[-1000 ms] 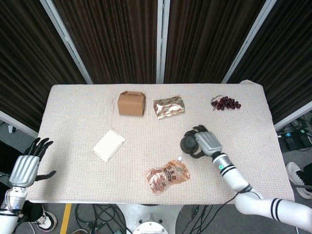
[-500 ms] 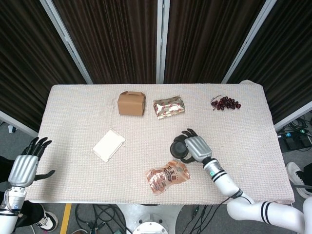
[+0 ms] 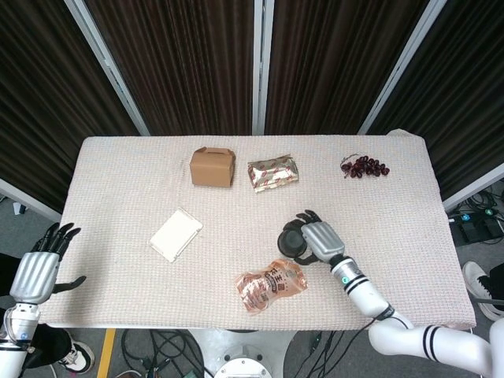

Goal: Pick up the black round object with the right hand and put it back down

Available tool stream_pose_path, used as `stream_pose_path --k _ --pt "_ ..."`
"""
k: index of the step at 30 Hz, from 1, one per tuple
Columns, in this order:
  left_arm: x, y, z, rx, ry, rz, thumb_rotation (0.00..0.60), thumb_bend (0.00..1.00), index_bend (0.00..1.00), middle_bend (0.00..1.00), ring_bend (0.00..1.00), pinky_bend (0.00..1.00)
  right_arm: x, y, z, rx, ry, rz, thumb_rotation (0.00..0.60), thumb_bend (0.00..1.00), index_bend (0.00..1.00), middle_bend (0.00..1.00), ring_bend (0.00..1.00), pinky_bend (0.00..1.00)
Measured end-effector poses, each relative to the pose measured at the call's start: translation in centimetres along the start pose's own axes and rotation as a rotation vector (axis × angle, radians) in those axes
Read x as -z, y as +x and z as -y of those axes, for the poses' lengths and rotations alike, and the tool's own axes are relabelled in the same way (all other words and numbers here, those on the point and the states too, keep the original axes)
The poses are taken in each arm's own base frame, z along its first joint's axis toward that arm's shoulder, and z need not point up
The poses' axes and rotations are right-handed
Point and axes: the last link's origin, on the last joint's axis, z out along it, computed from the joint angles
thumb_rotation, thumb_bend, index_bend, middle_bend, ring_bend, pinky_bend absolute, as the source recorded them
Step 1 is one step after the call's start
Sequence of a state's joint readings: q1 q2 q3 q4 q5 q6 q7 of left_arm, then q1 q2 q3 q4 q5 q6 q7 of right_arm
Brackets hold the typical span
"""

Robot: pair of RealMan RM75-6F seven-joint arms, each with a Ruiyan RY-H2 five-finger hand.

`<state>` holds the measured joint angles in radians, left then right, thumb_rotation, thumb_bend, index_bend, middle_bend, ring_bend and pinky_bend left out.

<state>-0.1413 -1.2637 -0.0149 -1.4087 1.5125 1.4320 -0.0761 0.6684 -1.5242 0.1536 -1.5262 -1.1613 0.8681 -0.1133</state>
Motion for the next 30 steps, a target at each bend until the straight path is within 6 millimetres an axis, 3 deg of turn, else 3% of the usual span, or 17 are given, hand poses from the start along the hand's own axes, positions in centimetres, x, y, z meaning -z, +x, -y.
stream_pose_path --k 2,7,10,21,27,30 --pt "-0.1 -0.3 0.0 0.002 -0.005 0.012 0.6 0.02 0.13 0.07 0.0 0.22 0.1 0.1 -0.6 -0.013 -0.022 -0.013 0.6 0.2 0.39 0.46 0.1 0.0" --pt "-0.6 -1.1 -0.7 0.008 -0.032 0.027 0.6 0.02 0.13 0.07 0.0 0.22 2.7 4.3 -6.7 0.016 -0.181 -0.094 0.6 0.2 0.39 0.46 0.1 0.0" --pt "-0.7 -1.2 -1.1 0.007 -0.044 0.026 0.6 0.02 0.13 0.07 0.0 0.22 4.5 6.0 -9.0 0.059 -0.233 -0.114 0.6 0.2 0.39 0.46 0.1 0.0" --pt "-0.4 -0.6 -0.8 0.003 -0.028 0.01 0.6 0.02 0.13 0.07 0.0 0.22 3.6 1.0 -10.5 0.04 -0.248 -0.054 0.6 0.2 0.4 0.45 0.1 0.0" --pt "-0.3 -1.0 -0.6 0.0 -0.022 0.021 0.6 0.02 0.13 0.07 0.0 0.22 3.7 0.5 -10.5 0.03 -0.249 -0.047 0.6 0.18 0.39 0.44 0.1 0.0" --pt "-0.2 -0.8 -0.5 -0.001 -0.018 0.016 0.6 0.02 0.13 0.07 0.0 0.22 3.7 0.4 -10.5 0.03 -0.247 -0.039 0.6 0.1 0.3 0.36 0.06 0.0"
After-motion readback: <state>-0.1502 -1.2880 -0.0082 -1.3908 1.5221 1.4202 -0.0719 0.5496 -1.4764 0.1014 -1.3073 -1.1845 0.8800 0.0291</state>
